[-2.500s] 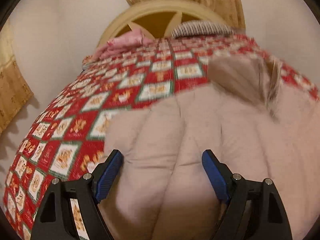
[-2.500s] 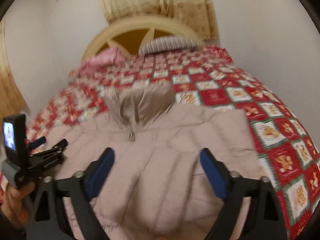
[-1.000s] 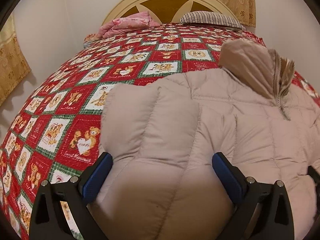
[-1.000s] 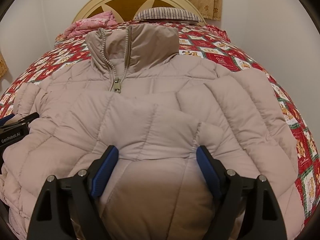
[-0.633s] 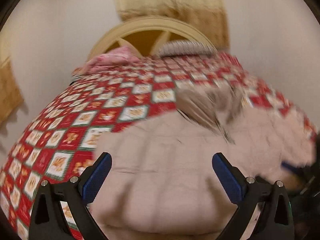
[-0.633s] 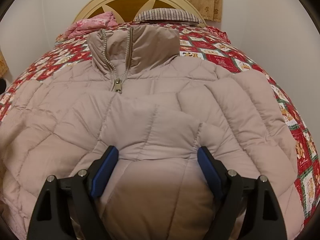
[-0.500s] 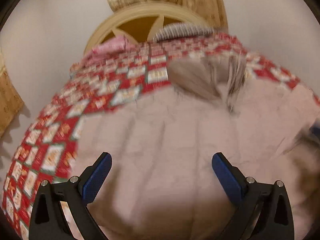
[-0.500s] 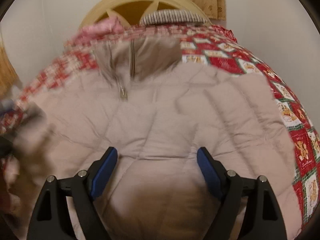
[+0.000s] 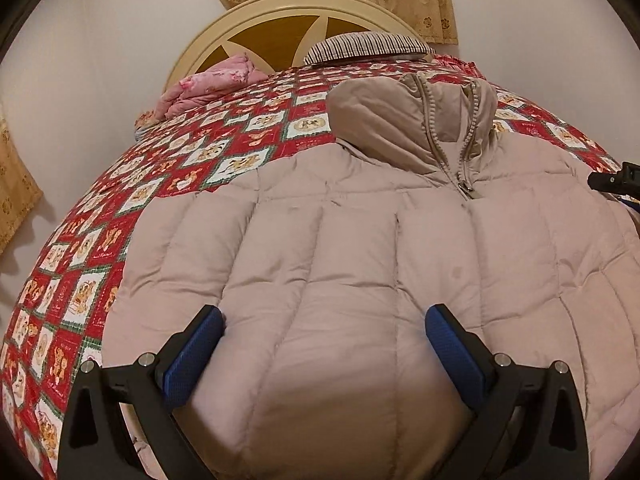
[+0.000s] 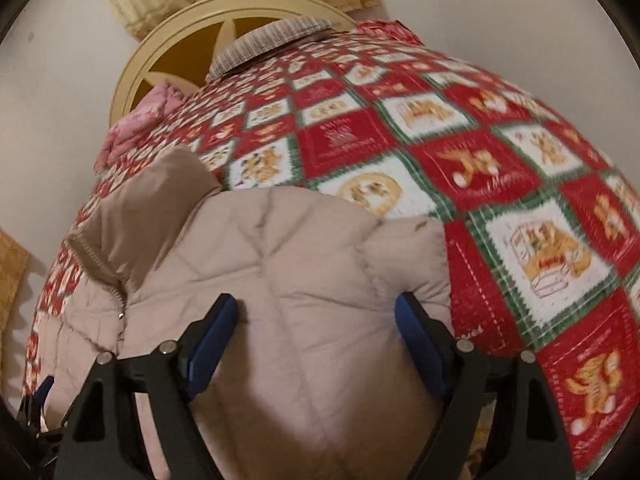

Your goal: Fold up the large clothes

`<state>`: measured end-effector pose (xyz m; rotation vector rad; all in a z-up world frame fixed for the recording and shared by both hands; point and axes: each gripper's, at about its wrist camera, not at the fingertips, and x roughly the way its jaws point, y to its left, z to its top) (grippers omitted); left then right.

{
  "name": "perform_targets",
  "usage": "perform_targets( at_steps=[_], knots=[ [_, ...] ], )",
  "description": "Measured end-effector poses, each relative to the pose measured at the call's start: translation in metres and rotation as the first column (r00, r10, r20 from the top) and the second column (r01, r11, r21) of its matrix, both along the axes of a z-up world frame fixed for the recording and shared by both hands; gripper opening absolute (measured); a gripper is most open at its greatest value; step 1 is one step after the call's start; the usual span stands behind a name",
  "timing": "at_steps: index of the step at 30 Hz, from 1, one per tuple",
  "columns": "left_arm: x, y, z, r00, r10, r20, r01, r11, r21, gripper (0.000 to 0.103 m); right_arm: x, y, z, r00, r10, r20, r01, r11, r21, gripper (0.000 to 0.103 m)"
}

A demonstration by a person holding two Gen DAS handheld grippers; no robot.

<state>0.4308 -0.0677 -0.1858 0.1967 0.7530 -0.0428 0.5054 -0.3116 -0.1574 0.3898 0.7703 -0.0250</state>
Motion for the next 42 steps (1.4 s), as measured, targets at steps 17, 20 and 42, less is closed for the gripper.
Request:
perform_targets(
  at_steps=[17,20,42],
  knots=[
    [0.019,0.148,0.045,0.999,0.043,-0.021,-0.047,0.854,-0.518,0.102,-0.007,0.009,-0.004,1.0,-0.007,0.027,0.008,0.998,-0.059,0.087],
    [0.025,0.155,0.025,0.997,0.044,-0.058,-0.071,0.785,-0.615,0.102,-0.006,0.01,-0.004,1.0,-0.002,0.031,0.004,0.998,-0.061,0.089],
    [0.025,0.129,-0.012,0.974,0.171,-0.147,-0.211,0.921,-0.328,0.102,-0.004,0.017,-0.003,1.0,0.006,0.009,-0.005,0.993,-0.116,0.094]
  ],
)
